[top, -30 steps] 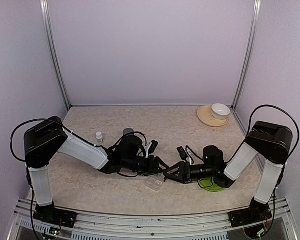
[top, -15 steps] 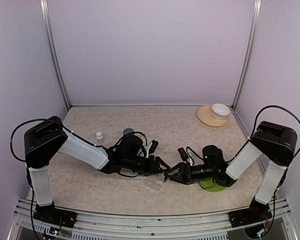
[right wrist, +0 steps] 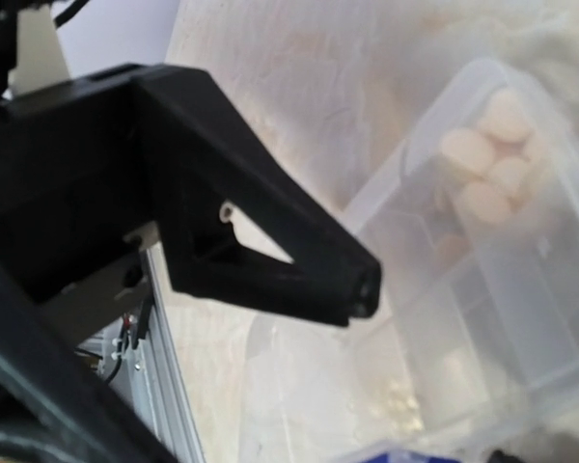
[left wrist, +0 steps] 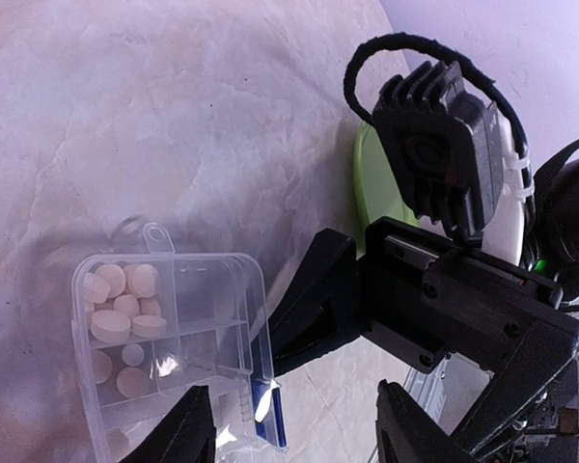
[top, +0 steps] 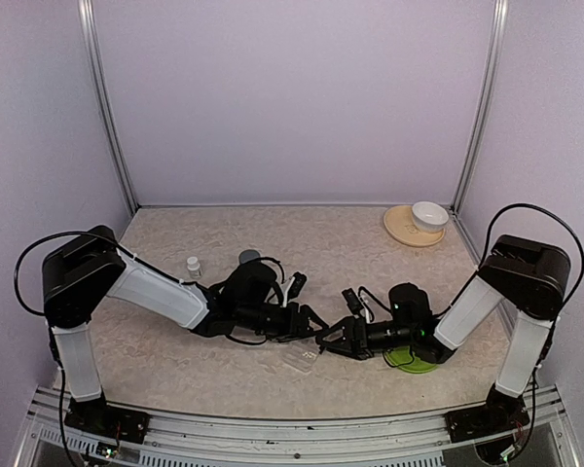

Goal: Sort the pills into containers
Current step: Close the lid of the pill container.

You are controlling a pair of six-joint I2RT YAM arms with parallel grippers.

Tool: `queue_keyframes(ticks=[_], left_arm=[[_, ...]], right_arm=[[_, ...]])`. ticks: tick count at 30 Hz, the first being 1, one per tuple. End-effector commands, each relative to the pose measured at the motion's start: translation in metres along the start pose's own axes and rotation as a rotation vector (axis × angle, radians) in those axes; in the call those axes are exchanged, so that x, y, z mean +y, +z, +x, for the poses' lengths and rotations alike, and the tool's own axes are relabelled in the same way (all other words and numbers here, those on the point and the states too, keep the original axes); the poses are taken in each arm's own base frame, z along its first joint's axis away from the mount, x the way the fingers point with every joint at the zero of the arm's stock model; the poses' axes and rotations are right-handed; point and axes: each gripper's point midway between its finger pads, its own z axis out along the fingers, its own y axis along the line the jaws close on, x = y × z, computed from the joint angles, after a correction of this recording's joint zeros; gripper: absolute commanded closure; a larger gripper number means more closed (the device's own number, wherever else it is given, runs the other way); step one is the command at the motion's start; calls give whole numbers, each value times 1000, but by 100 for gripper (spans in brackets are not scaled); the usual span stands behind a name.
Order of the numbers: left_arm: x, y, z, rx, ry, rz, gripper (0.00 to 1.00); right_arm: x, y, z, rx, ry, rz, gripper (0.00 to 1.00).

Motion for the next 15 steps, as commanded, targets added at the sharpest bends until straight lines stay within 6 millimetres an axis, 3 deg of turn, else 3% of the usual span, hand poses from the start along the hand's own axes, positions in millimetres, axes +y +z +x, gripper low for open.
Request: queue_keyframes(ticks=[1, 15], left_arm=[[-5, -6, 4, 17, 23, -18, 43], [-8, -5, 7, 25, 36, -28, 43]], right_arm=[[6, 8, -1, 2, -10, -26, 13], [21, 4, 0, -7, -11, -75, 12]])
